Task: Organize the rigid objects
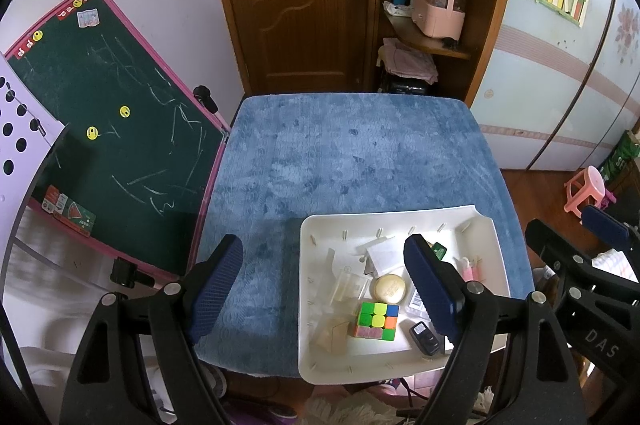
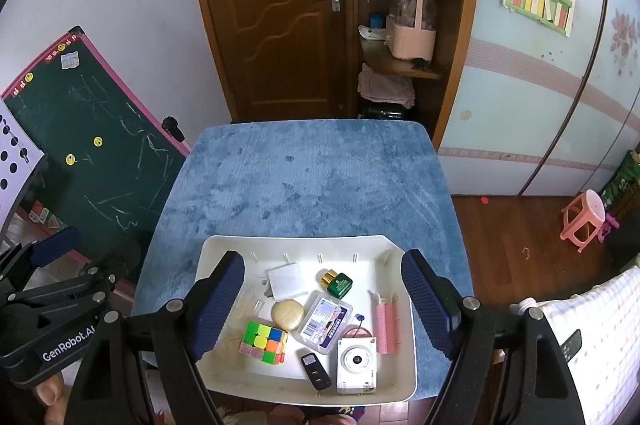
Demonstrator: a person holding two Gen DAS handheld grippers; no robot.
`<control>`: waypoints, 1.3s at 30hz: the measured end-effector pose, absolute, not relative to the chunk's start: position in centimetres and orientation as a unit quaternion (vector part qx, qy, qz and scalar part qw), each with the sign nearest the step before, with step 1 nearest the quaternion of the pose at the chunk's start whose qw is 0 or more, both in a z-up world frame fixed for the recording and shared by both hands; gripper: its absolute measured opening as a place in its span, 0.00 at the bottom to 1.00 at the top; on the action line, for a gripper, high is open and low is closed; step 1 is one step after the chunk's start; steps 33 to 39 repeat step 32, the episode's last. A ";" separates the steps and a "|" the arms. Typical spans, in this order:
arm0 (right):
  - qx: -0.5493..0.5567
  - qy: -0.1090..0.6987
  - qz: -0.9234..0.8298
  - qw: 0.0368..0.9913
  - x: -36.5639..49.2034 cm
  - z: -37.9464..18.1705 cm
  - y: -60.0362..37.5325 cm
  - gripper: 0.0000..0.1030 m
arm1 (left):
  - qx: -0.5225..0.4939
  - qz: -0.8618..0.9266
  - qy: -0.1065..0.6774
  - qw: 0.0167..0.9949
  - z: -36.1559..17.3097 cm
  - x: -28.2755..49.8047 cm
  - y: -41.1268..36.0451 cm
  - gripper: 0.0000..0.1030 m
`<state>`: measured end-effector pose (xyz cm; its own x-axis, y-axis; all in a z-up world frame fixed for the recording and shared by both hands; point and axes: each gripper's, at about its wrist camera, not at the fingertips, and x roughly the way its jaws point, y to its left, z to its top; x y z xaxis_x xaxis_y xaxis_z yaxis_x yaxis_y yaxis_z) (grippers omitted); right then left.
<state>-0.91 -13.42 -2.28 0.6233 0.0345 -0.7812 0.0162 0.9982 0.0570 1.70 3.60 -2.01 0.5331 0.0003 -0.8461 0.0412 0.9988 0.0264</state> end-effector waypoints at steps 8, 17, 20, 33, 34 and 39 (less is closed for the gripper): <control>0.030 0.435 0.005 0.900 -1.2 -2.6 -13.4 0.79 | 0.022 -0.013 0.483 0.875 -2.1 1.7 3.5 0.83; 0.032 0.439 0.003 0.898 -1.3 -2.9 -13.3 0.79 | 0.023 -0.012 0.484 0.875 -2.1 1.7 3.5 0.83; 0.033 0.440 0.002 0.897 -1.0 -2.9 -13.3 0.79 | 0.024 -0.012 0.484 0.875 -2.1 1.7 3.6 0.83; 0.034 0.442 -0.001 0.896 -1.0 -3.1 -13.2 0.79 | 0.025 -0.013 0.486 0.874 -2.2 1.8 3.5 0.83; 0.034 0.442 -0.001 0.896 -1.0 -3.1 -13.2 0.79 | 0.025 -0.013 0.486 0.874 -2.2 1.8 3.5 0.83; 0.034 0.442 -0.001 0.896 -1.0 -3.1 -13.2 0.79 | 0.025 -0.013 0.486 0.874 -2.2 1.8 3.5 0.83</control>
